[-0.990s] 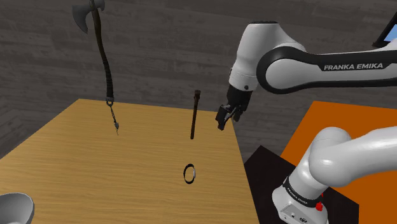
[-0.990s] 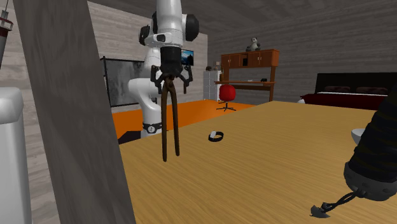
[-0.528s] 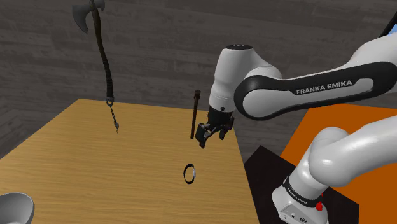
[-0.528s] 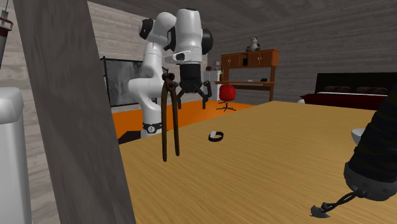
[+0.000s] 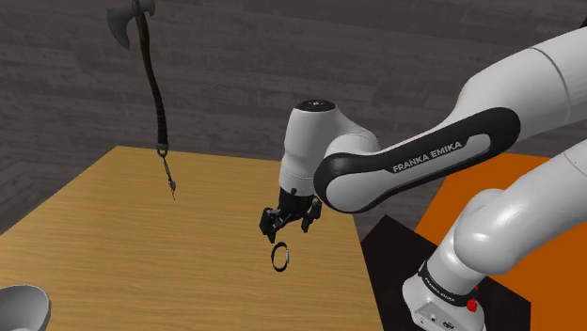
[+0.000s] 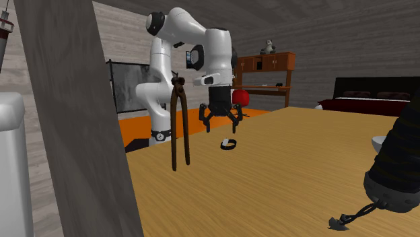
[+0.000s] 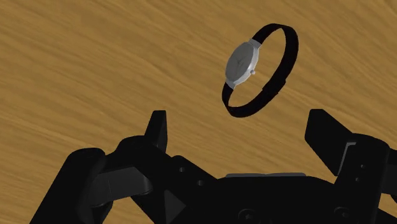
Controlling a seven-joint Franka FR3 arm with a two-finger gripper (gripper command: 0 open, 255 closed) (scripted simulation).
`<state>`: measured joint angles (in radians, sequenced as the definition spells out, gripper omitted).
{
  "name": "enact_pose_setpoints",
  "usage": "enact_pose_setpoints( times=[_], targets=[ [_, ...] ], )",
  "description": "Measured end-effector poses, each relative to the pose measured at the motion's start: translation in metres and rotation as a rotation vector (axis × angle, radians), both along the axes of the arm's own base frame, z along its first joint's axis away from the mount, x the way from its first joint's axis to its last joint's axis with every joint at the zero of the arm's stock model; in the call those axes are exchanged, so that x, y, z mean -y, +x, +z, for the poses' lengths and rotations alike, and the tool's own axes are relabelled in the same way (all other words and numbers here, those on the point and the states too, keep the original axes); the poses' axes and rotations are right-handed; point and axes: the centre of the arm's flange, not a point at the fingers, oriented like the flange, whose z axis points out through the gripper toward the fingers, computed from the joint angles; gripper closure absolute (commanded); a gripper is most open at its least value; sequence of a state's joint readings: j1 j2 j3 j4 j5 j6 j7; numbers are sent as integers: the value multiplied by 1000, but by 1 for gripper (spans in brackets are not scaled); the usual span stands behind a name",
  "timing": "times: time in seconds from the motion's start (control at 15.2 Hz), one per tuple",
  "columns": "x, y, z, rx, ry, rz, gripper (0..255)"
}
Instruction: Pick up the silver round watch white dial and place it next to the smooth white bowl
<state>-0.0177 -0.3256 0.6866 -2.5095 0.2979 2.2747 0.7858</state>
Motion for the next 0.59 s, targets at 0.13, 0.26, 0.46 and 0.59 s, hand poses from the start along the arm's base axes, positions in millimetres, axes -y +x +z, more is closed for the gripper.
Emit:
enact_pose_setpoints(
  times=[0.13,0.26,0.46,0.59],
  targets=[
    [0,-1,-10,0,1,-3,0],
    [-2,1,-21,-1,1,-4,0],
    [-2,1,-32,0,1,-5,0],
    [-2,1,-34,0,1,-5,0]
  ],
)
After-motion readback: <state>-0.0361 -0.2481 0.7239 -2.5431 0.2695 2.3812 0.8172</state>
